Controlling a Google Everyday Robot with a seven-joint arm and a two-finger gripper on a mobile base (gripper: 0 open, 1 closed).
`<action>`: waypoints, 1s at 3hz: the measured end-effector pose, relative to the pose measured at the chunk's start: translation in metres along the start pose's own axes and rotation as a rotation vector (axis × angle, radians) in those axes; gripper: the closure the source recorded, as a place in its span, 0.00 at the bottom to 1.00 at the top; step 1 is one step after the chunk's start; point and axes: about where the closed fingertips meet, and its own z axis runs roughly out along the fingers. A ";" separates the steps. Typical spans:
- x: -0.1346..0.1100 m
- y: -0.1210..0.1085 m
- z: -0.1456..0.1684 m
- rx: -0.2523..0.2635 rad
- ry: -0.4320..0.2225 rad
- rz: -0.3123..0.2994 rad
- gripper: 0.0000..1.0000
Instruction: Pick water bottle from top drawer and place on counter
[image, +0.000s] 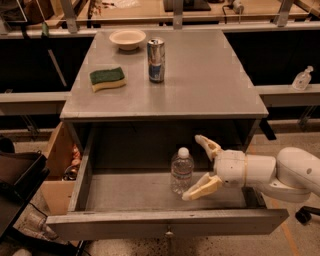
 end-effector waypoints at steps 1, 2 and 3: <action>0.004 -0.018 0.011 -0.011 -0.055 0.029 0.00; 0.008 -0.032 0.018 -0.015 -0.101 0.043 0.00; 0.012 -0.036 0.022 -0.014 -0.135 0.035 0.19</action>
Offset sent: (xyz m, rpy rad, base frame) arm 0.0549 0.0032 -0.0155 0.1649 0.0147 0.0061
